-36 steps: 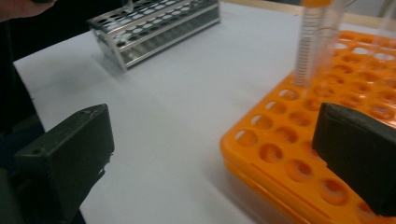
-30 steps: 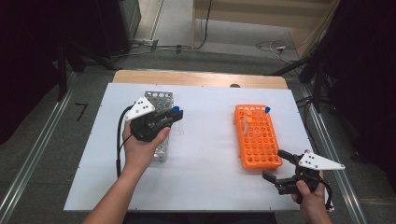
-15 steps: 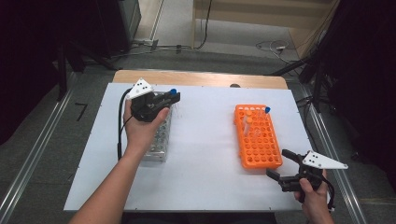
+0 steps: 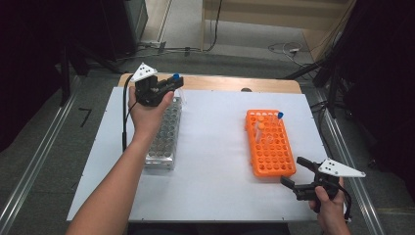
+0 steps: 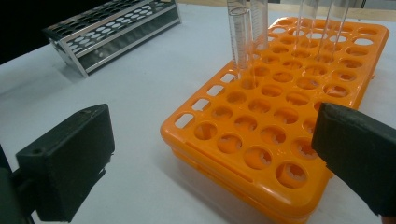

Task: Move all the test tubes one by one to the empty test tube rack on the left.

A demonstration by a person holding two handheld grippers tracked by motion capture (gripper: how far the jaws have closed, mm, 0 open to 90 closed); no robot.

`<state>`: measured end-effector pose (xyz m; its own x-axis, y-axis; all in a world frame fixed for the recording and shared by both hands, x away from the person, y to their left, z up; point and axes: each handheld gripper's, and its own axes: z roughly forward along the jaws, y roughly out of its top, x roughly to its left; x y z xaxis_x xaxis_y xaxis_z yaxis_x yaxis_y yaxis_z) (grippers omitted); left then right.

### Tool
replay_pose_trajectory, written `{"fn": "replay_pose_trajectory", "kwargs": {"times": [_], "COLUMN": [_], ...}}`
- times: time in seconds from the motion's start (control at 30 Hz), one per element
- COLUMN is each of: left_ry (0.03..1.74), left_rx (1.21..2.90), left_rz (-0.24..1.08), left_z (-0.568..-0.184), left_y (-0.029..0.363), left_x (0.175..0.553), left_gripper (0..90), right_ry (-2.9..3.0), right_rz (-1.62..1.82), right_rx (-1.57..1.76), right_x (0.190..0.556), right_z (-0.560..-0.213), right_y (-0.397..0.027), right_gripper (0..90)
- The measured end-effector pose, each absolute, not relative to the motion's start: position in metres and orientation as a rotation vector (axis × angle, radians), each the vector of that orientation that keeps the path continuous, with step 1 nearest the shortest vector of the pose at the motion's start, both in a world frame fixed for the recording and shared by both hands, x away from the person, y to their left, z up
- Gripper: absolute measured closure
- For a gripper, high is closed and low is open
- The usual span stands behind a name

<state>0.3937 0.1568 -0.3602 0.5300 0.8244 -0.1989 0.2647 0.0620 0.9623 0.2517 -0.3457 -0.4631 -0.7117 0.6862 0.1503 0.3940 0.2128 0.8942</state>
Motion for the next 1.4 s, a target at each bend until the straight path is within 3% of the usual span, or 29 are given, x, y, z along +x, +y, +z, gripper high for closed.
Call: {"fn": "replay_pose_trajectory", "kwargs": {"times": [0.57,1.4], "left_ry": [1.133,1.228], "left_rx": [1.449,1.474], "left_rz": [0.604,0.679], "left_z": [-0.377,-0.411], "left_y": [0.169,0.167], "left_x": [0.429,0.442], "left_gripper": [77.0,77.0], "right_ry": [2.204,2.204], "right_rz": [1.496,1.488], "right_rx": [1.040,1.051], "right_x": [0.254,0.255], "right_z": [-0.466,-0.468], "right_y": [-0.351,-0.351], "right_gripper": [0.0,0.0]}}
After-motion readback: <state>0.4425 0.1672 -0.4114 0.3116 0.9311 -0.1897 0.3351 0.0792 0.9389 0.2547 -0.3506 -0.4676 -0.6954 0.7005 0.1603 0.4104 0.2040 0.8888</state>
